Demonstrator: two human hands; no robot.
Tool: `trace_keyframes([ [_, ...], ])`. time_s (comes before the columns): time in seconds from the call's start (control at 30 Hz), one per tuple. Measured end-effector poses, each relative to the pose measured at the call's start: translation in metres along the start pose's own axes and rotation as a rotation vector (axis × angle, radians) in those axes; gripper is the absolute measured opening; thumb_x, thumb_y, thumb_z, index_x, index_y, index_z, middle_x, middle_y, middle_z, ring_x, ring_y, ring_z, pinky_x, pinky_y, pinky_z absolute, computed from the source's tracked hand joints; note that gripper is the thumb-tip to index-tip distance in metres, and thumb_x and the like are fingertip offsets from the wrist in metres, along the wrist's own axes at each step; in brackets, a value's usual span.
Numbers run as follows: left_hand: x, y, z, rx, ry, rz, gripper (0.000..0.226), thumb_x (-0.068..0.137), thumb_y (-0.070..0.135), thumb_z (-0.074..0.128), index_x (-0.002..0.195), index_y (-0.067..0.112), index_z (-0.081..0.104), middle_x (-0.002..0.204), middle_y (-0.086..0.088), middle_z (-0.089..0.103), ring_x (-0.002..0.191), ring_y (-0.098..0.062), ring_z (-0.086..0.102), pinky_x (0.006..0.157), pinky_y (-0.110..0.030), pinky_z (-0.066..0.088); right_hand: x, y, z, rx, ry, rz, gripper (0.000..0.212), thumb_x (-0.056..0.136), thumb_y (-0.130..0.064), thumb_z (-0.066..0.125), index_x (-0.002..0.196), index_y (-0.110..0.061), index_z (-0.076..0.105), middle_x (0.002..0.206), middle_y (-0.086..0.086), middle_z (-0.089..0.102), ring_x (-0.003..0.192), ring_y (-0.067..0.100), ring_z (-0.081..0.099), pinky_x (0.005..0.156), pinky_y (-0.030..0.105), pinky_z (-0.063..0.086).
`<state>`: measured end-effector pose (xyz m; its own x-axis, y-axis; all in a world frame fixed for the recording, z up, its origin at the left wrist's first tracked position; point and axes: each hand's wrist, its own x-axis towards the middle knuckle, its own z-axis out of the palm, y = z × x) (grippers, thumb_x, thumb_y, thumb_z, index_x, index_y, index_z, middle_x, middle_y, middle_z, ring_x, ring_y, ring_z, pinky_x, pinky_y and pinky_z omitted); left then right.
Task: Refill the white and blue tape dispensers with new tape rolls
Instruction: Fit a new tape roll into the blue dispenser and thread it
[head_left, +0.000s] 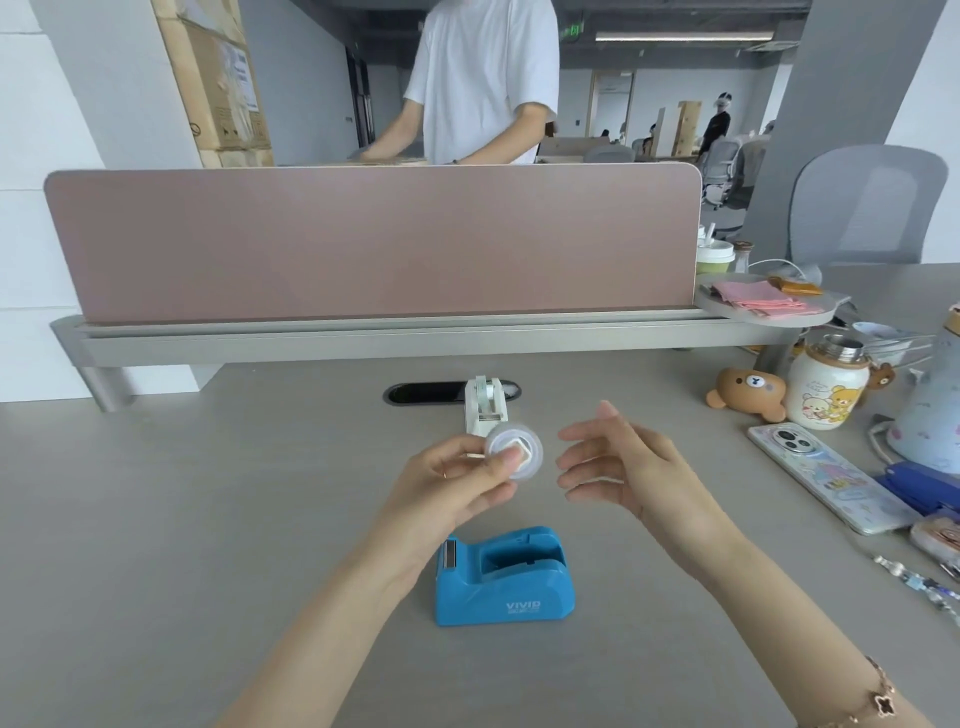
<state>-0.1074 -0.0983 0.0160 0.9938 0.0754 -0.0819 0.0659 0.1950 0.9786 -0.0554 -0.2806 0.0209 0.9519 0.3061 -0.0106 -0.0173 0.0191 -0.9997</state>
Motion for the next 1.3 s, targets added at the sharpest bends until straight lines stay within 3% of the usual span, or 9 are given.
trace_keyframes([
  [0.07,-0.001,0.001,0.001,-0.096,-0.013,0.022,0.036,0.068,0.029,0.073,0.096,0.006,0.070,0.096,-0.008,0.077,0.090,-0.010,0.073,0.084,-0.016,0.055,-0.005,-0.002,0.004,0.013,-0.187,0.076,0.051,0.089,-0.048,0.051,0.102,-0.002,0.069,0.090,0.013,0.070,0.082,0.022,0.068,0.077,0.035,0.057],
  [0.13,-0.002,0.000,0.003,-0.123,-0.048,0.037,0.036,0.071,0.028,0.071,0.101,0.007,0.070,0.101,-0.007,0.076,0.097,-0.010,0.071,0.091,-0.019,0.053,-0.009,0.000,0.010,-0.064,-0.281,0.006,0.045,0.082,-0.046,0.062,0.107,-0.010,0.069,0.102,0.007,0.072,0.093,0.018,0.069,0.084,0.033,0.056],
  [0.3,-0.004,-0.002,0.004,0.008,-0.078,0.042,0.036,0.077,0.035,0.068,0.105,0.014,0.072,0.106,0.001,0.075,0.105,-0.005,0.068,0.096,-0.020,0.049,-0.011,0.006,0.017,-0.110,-0.201,-0.164,0.029,0.074,-0.029,0.071,0.100,-0.015,0.072,0.094,0.003,0.075,0.089,0.009,0.069,0.075,0.022,0.057],
  [0.43,-0.004,-0.004,0.005,0.091,-0.079,0.078,0.035,0.077,0.038,0.066,0.097,0.010,0.075,0.103,0.004,0.076,0.102,-0.004,0.069,0.093,-0.014,0.050,-0.010,0.009,0.018,-0.070,-0.124,-0.190,0.023,0.073,-0.025,0.071,0.093,-0.015,0.073,0.088,-0.001,0.077,0.083,0.007,0.071,0.071,0.018,0.057],
  [0.67,-0.004,-0.002,0.000,0.139,-0.091,0.054,0.039,0.073,0.044,0.065,0.098,0.016,0.076,0.103,0.005,0.076,0.100,-0.006,0.070,0.097,-0.021,0.049,-0.010,0.009,0.018,-0.086,-0.130,-0.210,0.022,0.079,-0.022,0.069,0.098,-0.012,0.072,0.086,-0.004,0.075,0.075,0.002,0.066,0.070,0.014,0.053],
  [0.8,-0.001,0.004,-0.009,0.145,-0.058,0.034,0.041,0.080,0.040,0.061,0.105,0.010,0.072,0.102,-0.002,0.076,0.096,-0.010,0.072,0.088,-0.015,0.053,-0.007,0.009,0.013,-0.090,-0.119,-0.172,0.019,0.081,-0.021,0.069,0.097,-0.011,0.071,0.082,-0.002,0.075,0.076,0.009,0.069,0.074,0.018,0.055],
  [1.0,0.002,0.002,-0.013,0.248,0.118,0.034,0.012,0.089,0.022,0.063,0.087,0.015,0.073,0.078,0.002,0.074,0.061,0.000,0.067,0.061,-0.013,0.055,-0.006,0.012,0.016,-0.135,-0.082,-0.144,0.012,0.086,-0.014,0.066,0.097,-0.011,0.067,0.086,0.003,0.076,0.076,0.020,0.074,0.078,0.027,0.060],
  [1.13,0.003,-0.002,-0.012,0.376,0.198,0.095,0.009,0.086,0.022,0.067,0.081,0.020,0.074,0.066,0.007,0.069,0.053,0.003,0.062,0.054,-0.011,0.050,-0.006,0.015,0.019,-0.054,-0.081,-0.111,0.015,0.088,-0.012,0.064,0.102,-0.007,0.062,0.094,0.008,0.074,0.079,0.026,0.074,0.082,0.033,0.059],
  [1.3,0.004,-0.002,-0.014,0.408,0.222,0.117,0.009,0.085,0.026,0.068,0.085,0.022,0.076,0.056,0.009,0.068,0.052,0.003,0.062,0.054,-0.009,0.048,-0.006,0.018,0.022,-0.037,-0.091,-0.082,0.025,0.082,-0.010,0.071,0.104,-0.008,0.060,0.101,0.004,0.073,0.082,0.023,0.075,0.083,0.028,0.058],
])
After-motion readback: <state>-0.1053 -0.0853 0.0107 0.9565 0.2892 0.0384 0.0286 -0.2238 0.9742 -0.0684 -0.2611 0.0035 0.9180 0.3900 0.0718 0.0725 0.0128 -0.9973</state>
